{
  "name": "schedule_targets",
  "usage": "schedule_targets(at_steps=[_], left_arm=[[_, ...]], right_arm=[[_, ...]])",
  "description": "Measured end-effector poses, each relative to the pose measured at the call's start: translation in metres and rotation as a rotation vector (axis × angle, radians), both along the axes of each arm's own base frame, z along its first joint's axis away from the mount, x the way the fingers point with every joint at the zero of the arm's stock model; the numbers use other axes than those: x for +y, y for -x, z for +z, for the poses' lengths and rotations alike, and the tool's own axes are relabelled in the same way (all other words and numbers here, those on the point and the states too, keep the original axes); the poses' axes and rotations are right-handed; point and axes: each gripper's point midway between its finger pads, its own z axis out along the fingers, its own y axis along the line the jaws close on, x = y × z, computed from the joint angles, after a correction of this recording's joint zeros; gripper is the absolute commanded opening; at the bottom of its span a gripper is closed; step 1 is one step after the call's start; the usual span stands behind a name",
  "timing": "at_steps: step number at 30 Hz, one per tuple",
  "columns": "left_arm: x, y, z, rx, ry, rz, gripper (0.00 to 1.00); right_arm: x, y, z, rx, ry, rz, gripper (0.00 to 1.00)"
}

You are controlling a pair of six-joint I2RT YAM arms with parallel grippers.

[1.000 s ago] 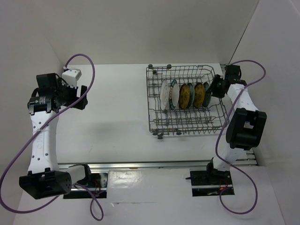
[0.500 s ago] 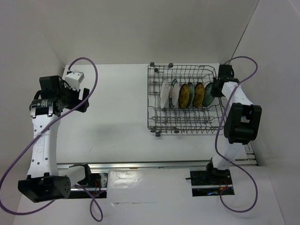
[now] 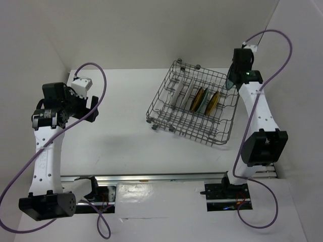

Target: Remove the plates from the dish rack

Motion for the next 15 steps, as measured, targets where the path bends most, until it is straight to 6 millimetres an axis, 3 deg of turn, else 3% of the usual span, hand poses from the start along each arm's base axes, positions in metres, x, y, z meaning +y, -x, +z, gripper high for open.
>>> schedule_targets(at_steps=[3,5,6,7,10,12,15], left_arm=[[-0.005,0.0,0.001,-0.002,0.013,-0.02,0.99],[-0.011,0.0,0.001,-0.004,0.032,-0.046,0.99],[-0.015,0.0,0.002,-0.006,0.046,-0.065,0.99],[-0.02,0.0,0.003,-0.006,0.067,-0.087,0.99],[-0.037,-0.005,0.012,-0.022,0.147,-0.151,0.99],[-0.051,-0.012,0.02,-0.041,0.229,-0.188,0.99],[-0.071,-0.025,0.026,-0.031,0.359,-0.231,0.99]], right_arm=[[0.002,-0.002,0.072,-0.169,0.017,-0.002,0.0],[0.018,0.001,0.099,-0.239,-0.003,0.052,0.0],[0.035,0.003,0.107,-0.26,-0.032,0.118,0.0],[0.058,0.004,0.111,-0.281,-0.077,0.202,0.0],[0.154,0.013,0.11,-0.312,-0.284,0.551,0.0],[0.224,0.027,0.095,-0.293,-0.434,0.782,0.0],[0.329,0.068,0.05,-0.165,-0.684,1.101,0.0]])
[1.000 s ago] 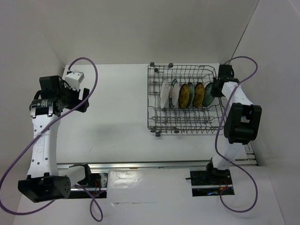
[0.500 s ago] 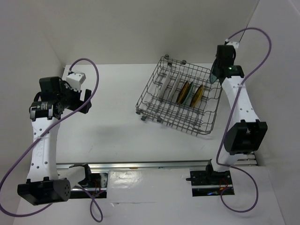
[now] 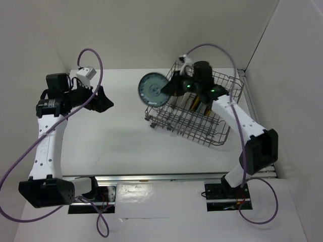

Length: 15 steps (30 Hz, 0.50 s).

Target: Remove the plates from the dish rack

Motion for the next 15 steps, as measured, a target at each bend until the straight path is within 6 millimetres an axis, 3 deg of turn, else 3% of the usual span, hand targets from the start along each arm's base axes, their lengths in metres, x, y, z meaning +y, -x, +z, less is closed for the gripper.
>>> schedule_targets(at_steps=[3,7,10,15], left_arm=[[-0.013,-0.016,-0.006,0.061,0.057,-0.032,0.97],[-0.028,-0.03,-0.032,0.146,0.048,-0.071,0.88],[-0.038,-0.031,-0.05,0.197,0.021,-0.094,0.78],[-0.051,-0.022,-0.068,0.247,-0.027,-0.159,0.58]], right_arm=[[0.073,0.038,-0.043,0.139,-0.06,0.258,0.0],[0.129,0.079,-0.081,0.251,-0.078,0.472,0.0],[0.146,0.093,-0.093,0.3,-0.094,0.547,0.0],[0.148,0.091,-0.093,0.311,-0.121,0.559,0.0]])
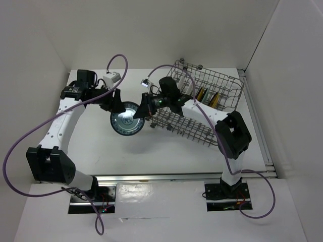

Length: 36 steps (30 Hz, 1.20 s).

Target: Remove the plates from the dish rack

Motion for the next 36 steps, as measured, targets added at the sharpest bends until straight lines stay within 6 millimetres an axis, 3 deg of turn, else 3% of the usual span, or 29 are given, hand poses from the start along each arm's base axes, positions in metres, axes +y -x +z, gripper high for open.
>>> schedule_targets(at_steps=[1,4,5,6,8,10,11,12,13,16,18,24,26,29,31,34,36], left_arm=[[-0.002,0.003,-0.001,0.003,-0.005,-0.016,0.56],[-0.006,0.011,-0.006,0.02,-0.008,-0.052,0.32],[-0.007,0.015,-0.007,0.029,-0.003,-0.07,0.1],[-0.007,0.017,-0.008,0.038,0.002,-0.07,0.0],[-0.01,0.025,-0.005,0.049,0.037,-0.101,0.0],[-0.01,0.027,-0.006,0.053,0.037,-0.108,0.0],[-0.01,0.027,-0.006,0.056,0.038,-0.107,0.0],[-0.01,0.027,-0.006,0.059,0.04,-0.104,0.0],[-0.009,0.026,-0.007,0.061,0.033,-0.091,0.0],[0.005,0.022,-0.015,0.095,-0.003,-0.028,0.0],[0.02,0.016,-0.02,0.112,-0.021,0.033,0.0],[0.078,-0.01,-0.045,0.185,-0.048,0.264,0.0],[0.093,-0.018,-0.06,0.2,-0.077,0.318,0.0],[0.103,-0.026,-0.09,0.261,-0.114,0.357,0.0],[0.107,-0.032,-0.114,0.308,-0.129,0.363,0.0],[0.111,-0.035,-0.148,0.376,-0.123,0.365,0.0],[0.112,-0.034,-0.161,0.424,-0.074,0.384,0.0]], right_arm=[[0.0,0.0,0.0,0.003,0.0,-0.001,0.0],[0.001,-0.002,-0.003,0.006,0.004,-0.008,0.0],[0.001,-0.003,-0.006,0.003,0.008,-0.008,0.0],[0.0,-0.003,-0.008,0.004,0.009,0.0,0.0],[-0.002,-0.005,-0.014,-0.01,0.005,0.025,0.01],[-0.002,-0.005,-0.015,-0.009,0.004,0.036,0.1],[-0.002,-0.005,-0.016,-0.01,0.01,0.035,0.31],[-0.003,-0.007,-0.015,-0.011,0.021,0.027,0.45],[-0.004,-0.013,-0.014,-0.013,0.04,-0.003,0.52],[-0.009,-0.033,0.0,-0.057,0.069,-0.084,0.57],[-0.025,-0.05,0.014,-0.08,0.087,-0.159,0.57],[-0.117,-0.092,0.054,-0.128,0.191,-0.501,0.58],[-0.151,-0.092,0.057,-0.12,0.261,-0.625,0.58],[-0.203,-0.084,0.044,-0.062,0.368,-0.772,0.58],[-0.259,-0.077,0.026,0.022,0.43,-0.89,0.58],[-0.379,-0.077,0.004,0.161,0.49,-1.173,0.58],[-0.439,-0.074,-0.002,0.207,0.524,-1.327,0.58]])
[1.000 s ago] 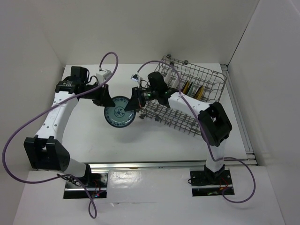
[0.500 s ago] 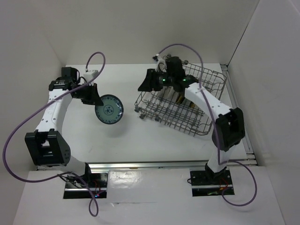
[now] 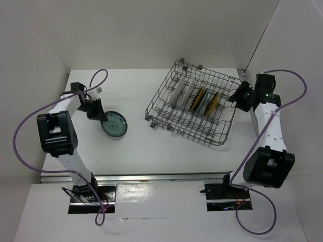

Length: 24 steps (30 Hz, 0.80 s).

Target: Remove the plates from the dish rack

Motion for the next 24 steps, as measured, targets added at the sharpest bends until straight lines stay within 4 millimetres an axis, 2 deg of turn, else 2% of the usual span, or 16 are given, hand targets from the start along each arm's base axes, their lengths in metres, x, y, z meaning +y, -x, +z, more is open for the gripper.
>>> schedule_targets(at_steps=[1,4,6,7,8,10,13,17,21,24], left_arm=[[0.001,-0.001,-0.002,0.004,0.022,0.011,0.0],[0.006,-0.009,-0.004,-0.013,0.049,0.044,0.0],[0.006,-0.015,-0.007,-0.018,0.065,0.056,0.14],[0.005,-0.018,-0.009,-0.017,0.077,0.063,0.25],[0.004,-0.021,-0.011,-0.014,0.091,0.064,0.44],[0.009,-0.027,-0.019,-0.011,0.07,0.071,0.55],[0.016,-0.025,-0.042,0.033,0.03,0.085,0.63],[0.016,-0.026,-0.041,0.027,0.033,0.1,0.64],[0.017,-0.026,-0.04,0.025,0.019,0.103,0.65],[0.018,-0.022,-0.039,0.028,0.004,0.105,0.67]], right_arm=[[-0.012,0.003,-0.002,0.01,0.01,-0.028,0.59],[-0.02,0.008,-0.009,0.044,0.039,-0.037,0.6],[-0.024,0.009,-0.016,0.067,0.057,-0.04,0.61],[-0.027,0.009,-0.02,0.081,0.064,-0.046,0.61],[-0.031,0.008,-0.026,0.099,0.073,-0.052,0.63],[-0.037,0.007,-0.039,0.138,0.084,-0.06,0.63],[-0.042,0.004,-0.062,0.203,0.088,-0.057,0.63],[-0.05,0.005,-0.088,0.28,0.114,-0.065,0.63],[-0.056,0.006,-0.099,0.314,0.137,-0.075,0.56],[-0.06,0.006,-0.109,0.341,0.154,-0.072,0.41]])
